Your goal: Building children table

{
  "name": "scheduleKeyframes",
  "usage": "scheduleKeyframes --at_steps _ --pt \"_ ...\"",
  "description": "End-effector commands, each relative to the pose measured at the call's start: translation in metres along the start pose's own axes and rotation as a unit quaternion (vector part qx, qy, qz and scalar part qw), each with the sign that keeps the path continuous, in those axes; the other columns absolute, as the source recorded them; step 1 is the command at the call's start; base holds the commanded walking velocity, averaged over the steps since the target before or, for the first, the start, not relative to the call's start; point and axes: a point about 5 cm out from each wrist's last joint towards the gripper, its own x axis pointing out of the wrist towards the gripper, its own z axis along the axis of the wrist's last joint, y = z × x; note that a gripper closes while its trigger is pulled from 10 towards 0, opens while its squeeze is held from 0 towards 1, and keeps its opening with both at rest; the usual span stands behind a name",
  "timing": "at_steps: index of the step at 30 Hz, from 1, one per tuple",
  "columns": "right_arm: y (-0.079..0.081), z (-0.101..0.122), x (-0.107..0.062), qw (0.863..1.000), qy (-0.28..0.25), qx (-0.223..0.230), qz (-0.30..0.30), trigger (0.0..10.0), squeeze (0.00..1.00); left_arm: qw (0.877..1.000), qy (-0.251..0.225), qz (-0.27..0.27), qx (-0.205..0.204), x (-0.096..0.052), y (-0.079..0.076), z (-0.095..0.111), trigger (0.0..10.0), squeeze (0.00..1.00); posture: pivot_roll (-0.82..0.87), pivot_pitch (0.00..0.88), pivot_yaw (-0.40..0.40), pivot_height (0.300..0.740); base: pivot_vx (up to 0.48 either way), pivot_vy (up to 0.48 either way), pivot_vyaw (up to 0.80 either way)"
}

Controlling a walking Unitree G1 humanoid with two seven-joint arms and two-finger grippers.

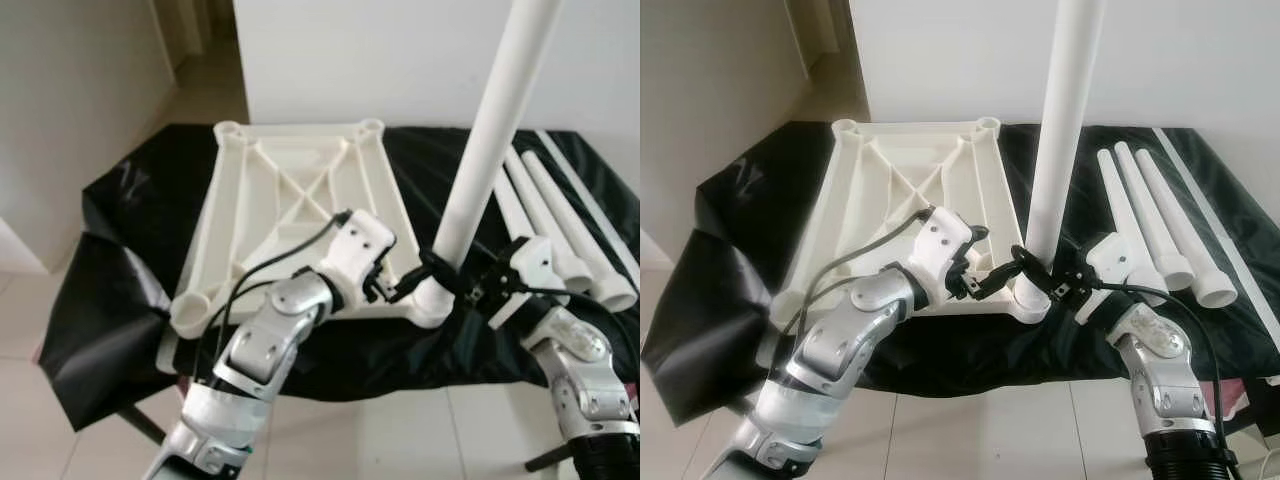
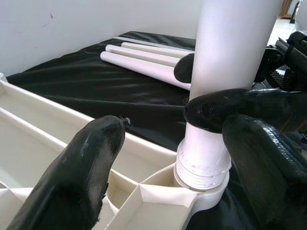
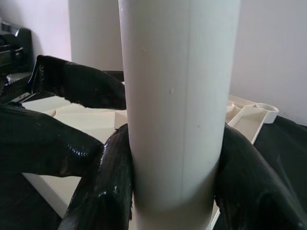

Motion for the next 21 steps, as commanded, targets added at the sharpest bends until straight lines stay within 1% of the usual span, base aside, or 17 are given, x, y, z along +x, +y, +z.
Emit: scheduleKeyframes --at_steps 1,5,7,8,9,11,12,14,15,16,18,21 --pt "0.024 -0.038 -0.009 0.993 0.087 0.05 0.06 10.0 0.0 1.0 -0.001 0.002 0.006 0.001 0.001 0.004 10.0 0.0 -0.06 0.019 0.021 0.74 0.0 0.0 0.0" --pt "0.023 -0.038 -0.01 0.993 0.089 0.05 0.063 10.0 0.0 1.0 -0.001 0.002 0.006 0.001 0.001 0.004 10.0 0.0 -0.06 0.019 0.021 0.74 0.0 0.0 0.0" --pt "0.015 -0.041 -0.017 0.992 0.088 0.071 0.059 10.0 0.0 1.0 -0.002 0.004 0.006 0.001 0.002 0.005 10.0 0.0 -0.05 0.028 0.026 0.74 0.0 0.0 0.0" --pt "0.015 -0.041 -0.017 0.992 0.088 0.071 0.059 10.0 0.0 1.0 -0.002 0.004 0.006 0.001 0.002 0.005 10.0 0.0 -0.05 0.028 0.026 0.74 0.0 0.0 0.0" --pt "0.013 -0.043 -0.019 0.991 0.087 0.082 0.061 10.0 0.0 1.0 -0.002 0.005 0.006 0.001 0.003 0.005 10.0 0.0 -0.05 0.028 0.026 0.74 0.0 0.0 0.0" --pt "0.013 -0.043 -0.019 0.991 0.087 0.082 0.061 10.0 0.0 1.0 -0.002 0.005 0.006 0.001 0.003 0.005 10.0 0.0 -0.05 0.028 0.026 0.74 0.0 0.0 0.0" --pt "0.011 -0.044 -0.019 0.99 0.084 0.094 0.057 10.0 0.0 1.0 -0.002 0.005 0.007 0.0 0.003 0.005 10.0 0.0 -0.05 0.028 0.028 0.74 0.0 0.0 0.0" --pt "0.011 -0.044 -0.019 0.99 0.084 0.094 0.057 10.0 0.0 1.0 -0.002 0.005 0.007 0.0 0.003 0.005 10.0 0.0 -0.05 0.028 0.028 0.74 0.0 0.0 0.0" --pt "0.009 -0.045 -0.019 0.989 0.077 0.117 0.046 10.0 0.0 1.0 -0.002 0.005 0.008 0.0 0.003 0.005 10.0 0.0 -0.05 0.029 0.027 0.74 0.0 0.0 0.0" --pt "0.009 -0.045 -0.019 0.989 0.077 0.117 0.046 10.0 0.0 1.0 -0.002 0.005 0.008 0.0 0.003 0.005 10.0 0.0 -0.05 0.029 0.027 0.74 0.0 0.0 0.0" --pt "0.009 -0.051 -0.019 0.986 0.072 0.152 0.023 10.0 0.0 1.0 -0.002 0.007 0.009 0.0 0.004 0.006 10.0 0.0 -0.05 0.029 0.027 0.74 0.0 0.0 0.0" --pt "0.009 -0.051 -0.019 0.986 0.072 0.152 0.023 10.0 0.0 1.0 -0.002 0.007 0.009 0.0 0.004 0.006 10.0 0.0 -0.05 0.029 0.027 0.74 0.0 0.0 0.0"
